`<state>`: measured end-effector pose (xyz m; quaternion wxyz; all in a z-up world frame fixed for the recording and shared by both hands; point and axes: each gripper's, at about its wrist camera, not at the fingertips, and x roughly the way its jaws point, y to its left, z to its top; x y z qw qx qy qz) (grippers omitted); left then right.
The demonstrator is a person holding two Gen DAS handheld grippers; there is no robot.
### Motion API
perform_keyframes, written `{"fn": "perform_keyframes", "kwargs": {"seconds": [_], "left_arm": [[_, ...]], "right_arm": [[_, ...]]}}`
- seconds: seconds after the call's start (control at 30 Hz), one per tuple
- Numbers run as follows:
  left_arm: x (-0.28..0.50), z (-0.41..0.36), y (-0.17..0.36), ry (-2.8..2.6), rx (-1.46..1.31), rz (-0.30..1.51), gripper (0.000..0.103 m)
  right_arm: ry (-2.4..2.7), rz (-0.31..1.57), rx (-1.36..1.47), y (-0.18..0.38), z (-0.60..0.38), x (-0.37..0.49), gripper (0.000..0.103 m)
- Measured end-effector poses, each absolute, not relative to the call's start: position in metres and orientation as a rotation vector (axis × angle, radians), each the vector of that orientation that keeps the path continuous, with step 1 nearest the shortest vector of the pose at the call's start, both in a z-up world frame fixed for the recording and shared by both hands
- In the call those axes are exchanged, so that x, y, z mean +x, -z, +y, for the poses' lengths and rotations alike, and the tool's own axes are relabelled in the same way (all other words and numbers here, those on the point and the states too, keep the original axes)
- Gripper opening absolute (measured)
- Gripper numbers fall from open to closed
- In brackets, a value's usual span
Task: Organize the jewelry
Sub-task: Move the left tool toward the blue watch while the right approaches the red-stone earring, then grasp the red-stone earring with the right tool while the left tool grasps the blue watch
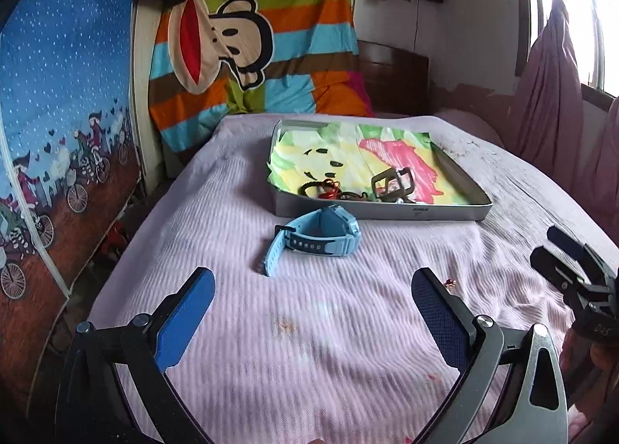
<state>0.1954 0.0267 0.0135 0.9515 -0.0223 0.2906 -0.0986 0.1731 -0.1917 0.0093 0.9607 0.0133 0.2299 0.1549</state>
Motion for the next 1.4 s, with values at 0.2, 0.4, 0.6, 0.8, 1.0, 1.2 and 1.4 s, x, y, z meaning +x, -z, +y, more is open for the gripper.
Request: {"fn": "perform_keyframes", "kwargs": {"seconds": [0.2, 0.4, 0.6, 0.8, 1.0, 1.2, 1.4], "left_arm": [[0.216, 0.027, -0.004, 0.215, -0.054, 0.643, 0.100], [0.243, 0.024, 0.005, 0.232, -0.039, 0.687, 0.100], [0.265, 0.014, 0.015, 0.235, -0.010, 0.715, 0.100], [0.283, -0.002, 0.023, 0.255, 0.035, 0.740, 0.099], [0.306, -0.009, 0.032, 0.259, 0.019, 0.765, 0.099], [0.318, -0.001, 0.041, 0.254, -0.038, 0.789, 0.080], [0.318, 0.010, 0.044, 0.275, -0.085, 0.789, 0.066]], "right_arm": [[-0.293, 0.618, -0.020, 0.012, -0.179, 0.191, 0.103], [-0.305, 0.706, -0.049, 0.029, -0.172, 0.202, 0.082], [-0.344, 0.770, -0.068, 0.040, -0.165, 0.212, 0.048], [-0.375, 0.811, -0.095, 0.046, -0.153, 0.226, 0.027], [-0.388, 0.815, -0.066, 0.050, -0.153, 0.237, 0.015], [-0.388, 0.806, -0.064, 0.050, -0.151, 0.237, 0.015], [-0.382, 0.801, -0.077, 0.051, -0.149, 0.236, 0.015]]}}
